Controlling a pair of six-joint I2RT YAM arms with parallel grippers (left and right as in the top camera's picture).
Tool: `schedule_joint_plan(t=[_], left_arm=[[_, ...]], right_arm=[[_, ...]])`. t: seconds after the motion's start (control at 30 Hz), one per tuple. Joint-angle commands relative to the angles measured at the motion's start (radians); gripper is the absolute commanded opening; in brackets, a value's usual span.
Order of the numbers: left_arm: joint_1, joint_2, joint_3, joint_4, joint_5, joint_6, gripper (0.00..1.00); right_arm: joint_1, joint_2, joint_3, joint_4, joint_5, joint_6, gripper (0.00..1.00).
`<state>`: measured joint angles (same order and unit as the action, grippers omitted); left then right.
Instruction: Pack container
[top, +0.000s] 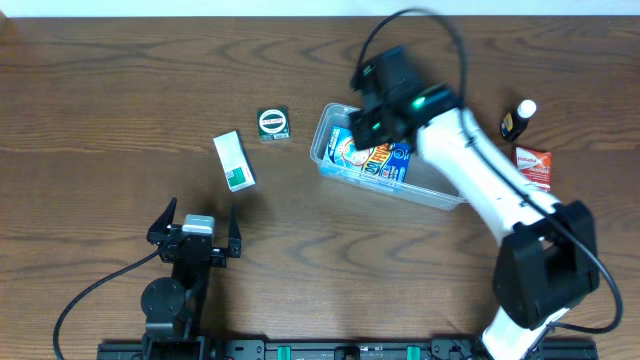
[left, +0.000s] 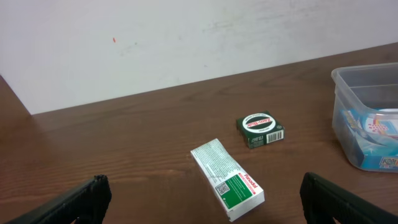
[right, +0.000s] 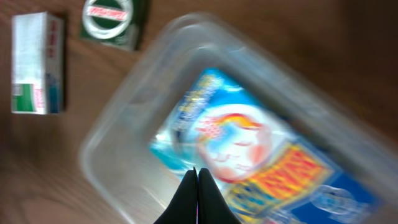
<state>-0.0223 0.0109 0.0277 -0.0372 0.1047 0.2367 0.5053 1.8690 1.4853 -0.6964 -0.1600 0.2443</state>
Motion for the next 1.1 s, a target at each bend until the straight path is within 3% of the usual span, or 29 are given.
schedule_joint_plan(t=[0.0,0.47,0.73,1.07], left_arm=[[0.003,-0.007,-0.024,-0.023,0.008,0.006,0.98],[0.003,-0.007,-0.024,-0.023,0.008,0.006,0.98],[0.003,-0.007,-0.024,-0.023,0.008,0.006,0.98],[0.003,-0.007,-0.024,-0.023,0.008,0.006,0.98]], right_arm=[[0.054,0.001,-0.033,0.035,-0.01,0.1,0.01],[0.181,0.001,-0.042,-0.005,0.107,0.1,0.02],[0.158,0.001,-0.04,0.117,0.105,0.117,0.01],[0.124,0.003,-0.044,0.088,0.172,0.235,0.01]])
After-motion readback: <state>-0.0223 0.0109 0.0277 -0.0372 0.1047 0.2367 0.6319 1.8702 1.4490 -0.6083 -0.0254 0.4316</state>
